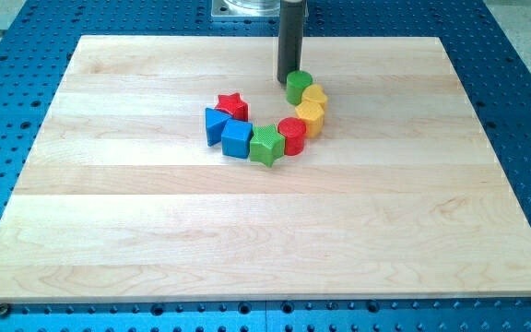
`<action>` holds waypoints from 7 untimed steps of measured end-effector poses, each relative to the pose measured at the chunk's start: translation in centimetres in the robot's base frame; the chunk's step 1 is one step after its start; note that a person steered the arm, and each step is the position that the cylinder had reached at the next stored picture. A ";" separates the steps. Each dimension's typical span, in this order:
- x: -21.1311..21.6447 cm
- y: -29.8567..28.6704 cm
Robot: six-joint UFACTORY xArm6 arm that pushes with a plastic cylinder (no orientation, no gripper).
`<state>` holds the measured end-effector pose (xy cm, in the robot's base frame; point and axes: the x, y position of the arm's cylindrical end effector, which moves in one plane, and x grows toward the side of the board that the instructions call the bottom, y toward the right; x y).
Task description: Push the red star into the blue blocks
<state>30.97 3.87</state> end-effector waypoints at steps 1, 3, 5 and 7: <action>0.6 -0.8; 3.8 -13.2; 10.3 -13.9; 10.3 -11.5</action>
